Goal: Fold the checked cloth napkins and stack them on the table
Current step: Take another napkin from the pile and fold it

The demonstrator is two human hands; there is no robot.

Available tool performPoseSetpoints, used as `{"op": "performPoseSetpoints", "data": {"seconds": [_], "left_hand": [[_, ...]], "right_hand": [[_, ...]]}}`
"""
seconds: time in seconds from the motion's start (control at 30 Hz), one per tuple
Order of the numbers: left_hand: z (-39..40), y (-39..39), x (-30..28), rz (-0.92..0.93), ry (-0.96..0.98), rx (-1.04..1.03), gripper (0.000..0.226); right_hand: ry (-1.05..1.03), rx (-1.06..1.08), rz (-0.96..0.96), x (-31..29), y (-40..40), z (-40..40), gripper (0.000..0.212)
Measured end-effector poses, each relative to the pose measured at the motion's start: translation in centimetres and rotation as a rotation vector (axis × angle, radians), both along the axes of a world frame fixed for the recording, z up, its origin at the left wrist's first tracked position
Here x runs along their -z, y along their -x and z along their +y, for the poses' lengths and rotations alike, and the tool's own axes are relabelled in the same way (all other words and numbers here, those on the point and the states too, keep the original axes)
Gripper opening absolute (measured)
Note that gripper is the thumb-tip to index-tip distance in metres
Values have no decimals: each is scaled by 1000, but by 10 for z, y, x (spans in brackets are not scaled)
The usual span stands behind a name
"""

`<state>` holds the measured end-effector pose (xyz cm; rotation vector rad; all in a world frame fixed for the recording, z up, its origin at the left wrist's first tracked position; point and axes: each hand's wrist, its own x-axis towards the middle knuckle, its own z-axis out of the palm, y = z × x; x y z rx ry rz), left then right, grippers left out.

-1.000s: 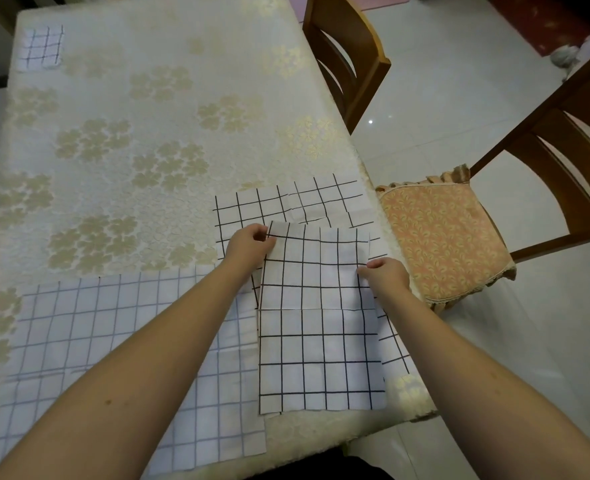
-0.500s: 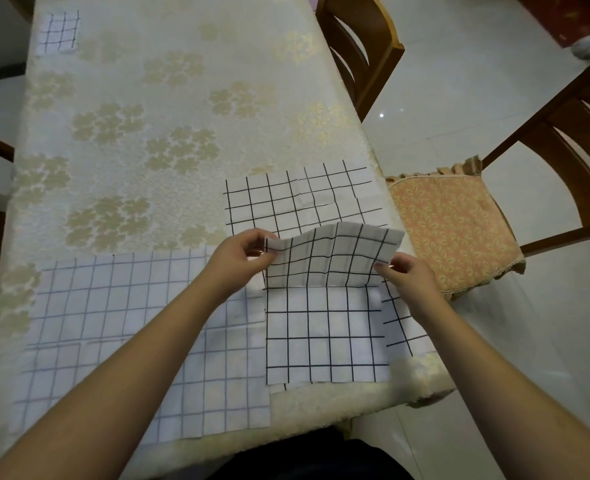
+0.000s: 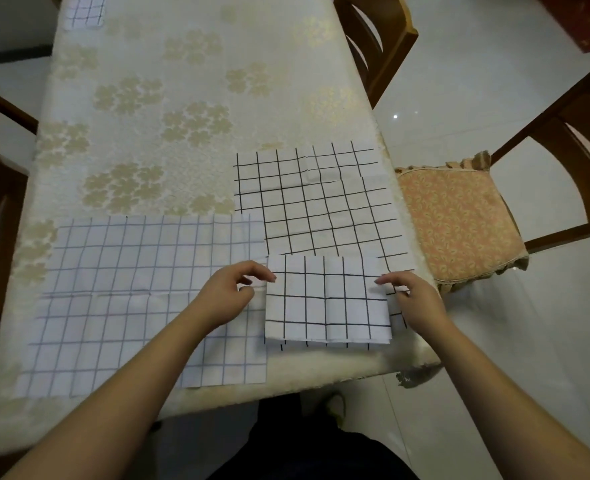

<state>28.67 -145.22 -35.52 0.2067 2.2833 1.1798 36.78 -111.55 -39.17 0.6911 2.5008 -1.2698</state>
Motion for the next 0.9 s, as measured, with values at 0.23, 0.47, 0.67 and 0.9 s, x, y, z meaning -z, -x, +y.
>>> {"op": "performPoseSetpoints", "data": {"seconds": [0.23, 0.47, 0.67, 0.9], "left_hand": [[30, 16, 50, 154, 232, -73, 24], [54, 36, 83, 443, 451, 51, 32], [59, 56, 84, 390, 446, 14, 22], [53, 65, 84, 356, 444, 103, 21]], "right_hand": [[-271, -102, 93, 21, 6, -33, 37], [-415, -411, 165, 50, 30, -122, 61], [-473, -456, 58, 60, 41, -151, 70], [-559, -404, -21, 67, 19, -101, 70]]}}
